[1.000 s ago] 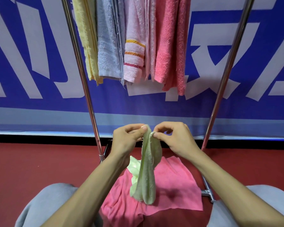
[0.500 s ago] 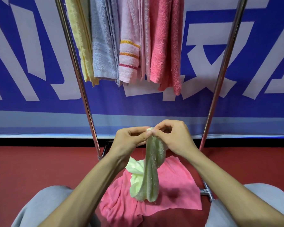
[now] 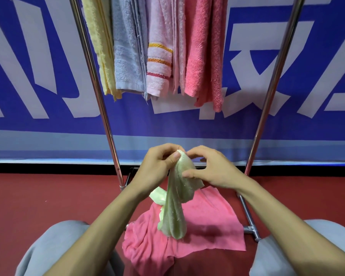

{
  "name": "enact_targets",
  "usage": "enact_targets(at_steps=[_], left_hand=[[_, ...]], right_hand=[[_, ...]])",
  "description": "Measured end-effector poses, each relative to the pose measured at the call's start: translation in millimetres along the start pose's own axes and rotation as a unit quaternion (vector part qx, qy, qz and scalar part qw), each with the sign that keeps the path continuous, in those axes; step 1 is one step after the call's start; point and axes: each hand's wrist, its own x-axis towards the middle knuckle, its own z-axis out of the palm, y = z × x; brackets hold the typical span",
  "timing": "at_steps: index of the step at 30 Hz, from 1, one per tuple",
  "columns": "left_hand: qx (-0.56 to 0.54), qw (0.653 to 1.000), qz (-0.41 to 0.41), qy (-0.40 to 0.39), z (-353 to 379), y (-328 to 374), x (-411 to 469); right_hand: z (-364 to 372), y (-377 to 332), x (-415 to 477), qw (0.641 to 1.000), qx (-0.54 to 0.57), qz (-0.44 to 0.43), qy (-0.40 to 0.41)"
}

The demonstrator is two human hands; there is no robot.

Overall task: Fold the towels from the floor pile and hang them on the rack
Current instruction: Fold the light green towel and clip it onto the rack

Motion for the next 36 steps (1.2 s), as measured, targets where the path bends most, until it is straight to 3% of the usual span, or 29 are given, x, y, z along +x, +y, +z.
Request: enact_targets(at_steps=[7, 13, 15, 19, 22, 25, 30, 36], left_hand=[[-0.003, 0.998, 0.015, 0.061, -10, 7, 1], [-0.097, 0.963, -0.125, 0.218, -24, 2, 12], [-0.053, 0.958, -0.135, 0.246, -30, -1, 13], [0.152, 0.953, -0.056, 0.257, -34, -3, 11], [0.270, 0.937, 0.019, 0.223, -35, -3, 9], [0.323, 0.921, 0.077, 0.202, -37, -1, 8], [0.264, 0.940, 0.102, 0.189, -35, 7, 3], [0.197, 0.931, 0.188, 0.243, -38, 65, 23]], right_hand=[[-1, 0, -1, 0.999, -0.030, 0.011, -0.015], [-4, 8, 0, 0.992, -0.118, -0.003, -0.036], [-4, 11, -1, 0.988, -0.148, -0.001, -0.051], [-6, 16, 3, 0.986, -0.162, 0.021, -0.042], [-9, 19, 6, 0.991, -0.119, 0.065, 0.020], [-14, 22, 6, 0.987, -0.016, 0.087, 0.131], [-28, 9, -2, 0.940, 0.096, 0.073, 0.320], [-73, -25, 20, 0.915, 0.091, 0.037, 0.392]])
